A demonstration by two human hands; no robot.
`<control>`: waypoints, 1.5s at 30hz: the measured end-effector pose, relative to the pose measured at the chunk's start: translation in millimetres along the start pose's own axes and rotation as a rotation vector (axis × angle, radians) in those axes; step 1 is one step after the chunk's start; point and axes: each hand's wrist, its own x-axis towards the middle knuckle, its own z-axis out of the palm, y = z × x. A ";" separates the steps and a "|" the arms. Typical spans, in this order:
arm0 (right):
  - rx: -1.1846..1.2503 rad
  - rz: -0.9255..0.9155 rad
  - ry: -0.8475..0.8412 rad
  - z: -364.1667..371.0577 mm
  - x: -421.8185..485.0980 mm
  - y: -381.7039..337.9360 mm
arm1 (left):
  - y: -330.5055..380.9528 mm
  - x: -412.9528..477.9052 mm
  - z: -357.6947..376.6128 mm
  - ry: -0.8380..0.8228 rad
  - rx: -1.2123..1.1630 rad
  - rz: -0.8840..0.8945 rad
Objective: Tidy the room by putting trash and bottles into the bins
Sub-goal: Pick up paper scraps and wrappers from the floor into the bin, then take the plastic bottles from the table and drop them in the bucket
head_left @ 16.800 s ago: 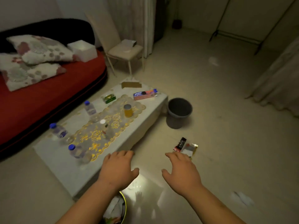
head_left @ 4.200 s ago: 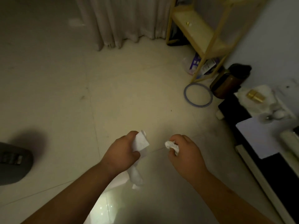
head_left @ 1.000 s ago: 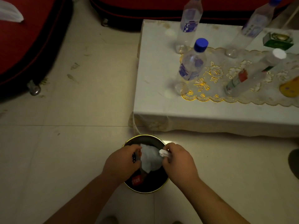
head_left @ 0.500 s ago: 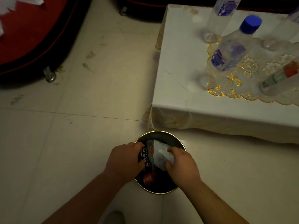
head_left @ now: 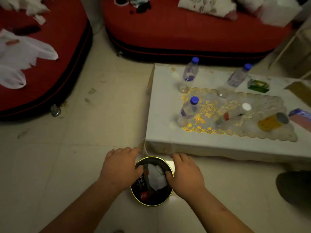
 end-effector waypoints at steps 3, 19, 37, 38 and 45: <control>-0.037 0.017 0.044 -72.0 -22.9 -20.8 | 8.4 -17.2 -75.5 0.026 0.012 0.032; 0.051 0.167 0.393 -296.9 -145.1 -112.0 | 36.7 -100.3 -339.8 0.219 -0.029 0.204; 0.136 0.265 0.395 -352.6 -99.8 -13.0 | 159.2 13.7 -375.8 0.128 0.118 0.337; 0.145 0.271 0.400 -354.2 -97.3 -10.5 | 161.9 20.9 -377.7 0.118 0.127 0.342; 0.188 0.334 0.408 -347.1 -63.6 -3.4 | 171.4 87.3 -379.6 0.049 0.166 0.408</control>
